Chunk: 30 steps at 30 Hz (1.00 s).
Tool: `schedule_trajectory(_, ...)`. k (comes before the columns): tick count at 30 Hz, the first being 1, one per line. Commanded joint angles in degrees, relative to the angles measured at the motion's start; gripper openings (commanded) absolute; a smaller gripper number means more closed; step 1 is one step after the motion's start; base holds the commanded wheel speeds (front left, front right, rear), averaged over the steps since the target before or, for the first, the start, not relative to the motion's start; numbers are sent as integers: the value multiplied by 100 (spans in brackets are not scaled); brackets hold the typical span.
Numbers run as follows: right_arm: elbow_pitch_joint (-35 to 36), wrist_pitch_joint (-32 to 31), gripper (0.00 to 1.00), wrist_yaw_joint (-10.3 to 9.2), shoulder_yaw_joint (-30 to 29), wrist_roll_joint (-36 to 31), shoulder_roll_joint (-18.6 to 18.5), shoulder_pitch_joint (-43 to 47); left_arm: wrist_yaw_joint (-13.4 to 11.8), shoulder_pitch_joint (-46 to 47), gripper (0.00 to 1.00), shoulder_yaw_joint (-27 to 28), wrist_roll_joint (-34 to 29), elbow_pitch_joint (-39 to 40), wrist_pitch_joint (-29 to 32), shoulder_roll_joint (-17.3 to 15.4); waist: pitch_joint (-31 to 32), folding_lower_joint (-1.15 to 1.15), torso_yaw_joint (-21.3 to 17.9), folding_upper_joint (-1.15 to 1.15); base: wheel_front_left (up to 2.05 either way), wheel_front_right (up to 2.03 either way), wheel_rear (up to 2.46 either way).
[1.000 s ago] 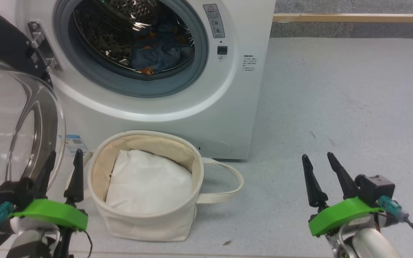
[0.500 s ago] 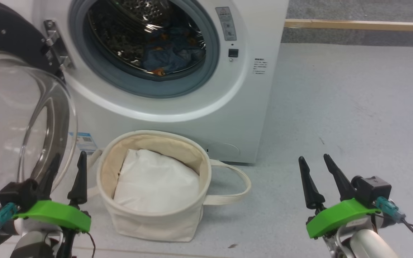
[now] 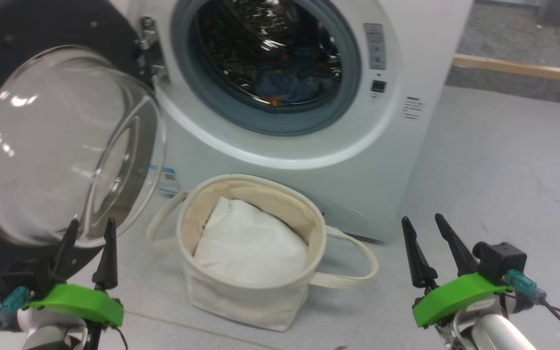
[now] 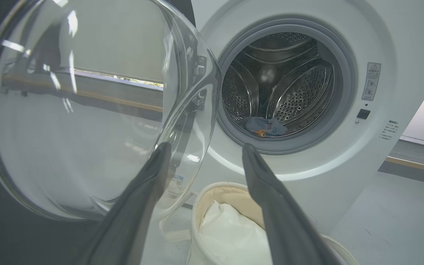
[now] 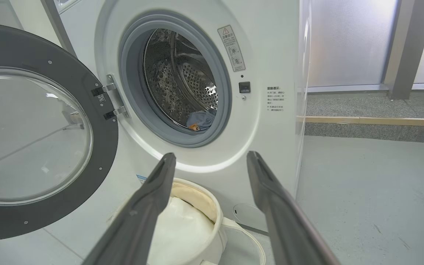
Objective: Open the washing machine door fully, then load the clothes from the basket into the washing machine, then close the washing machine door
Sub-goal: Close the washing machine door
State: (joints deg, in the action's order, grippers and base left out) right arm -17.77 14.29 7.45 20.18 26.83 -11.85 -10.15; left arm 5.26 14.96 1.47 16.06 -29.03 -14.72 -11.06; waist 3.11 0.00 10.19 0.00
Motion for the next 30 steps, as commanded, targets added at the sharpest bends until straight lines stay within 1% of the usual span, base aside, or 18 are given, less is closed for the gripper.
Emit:
schedule_trajectory(1, 144, 71, 100, 3, 101, 31, -13, -65, -34, 133, 100, 252, -68, 222, -28, -127, 65, 0, 258, 0, 0, 0, 0)
schedule_trajectory(5, 125, 71, 100, 3, 103, 28, 10, -43, -75, 69, 100, 356, -154, 247, -28, -119, 107, 0, 615, 0, 0, 0, 0)
schedule_trajectory(15, 133, 71, 100, 3, 81, 55, 101, 28, -35, -45, 100, 551, -216, 290, -28, -101, 220, 0, 1446, 0, 0, 0, 0)
schedule_trajectory(22, 98, 71, 100, 3, 325, 88, 101, -263, -47, -185, 100, 808, -180, 496, -28, -90, 53, 0, 1658, 0, 0, 0, 0)
schedule_trajectory(30, 23, 71, 100, 3, 542, 160, 82, -561, -30, -353, 100, 1023, -162, 710, -28, -48, -92, 0, 1794, 0, 0, 0, 0)
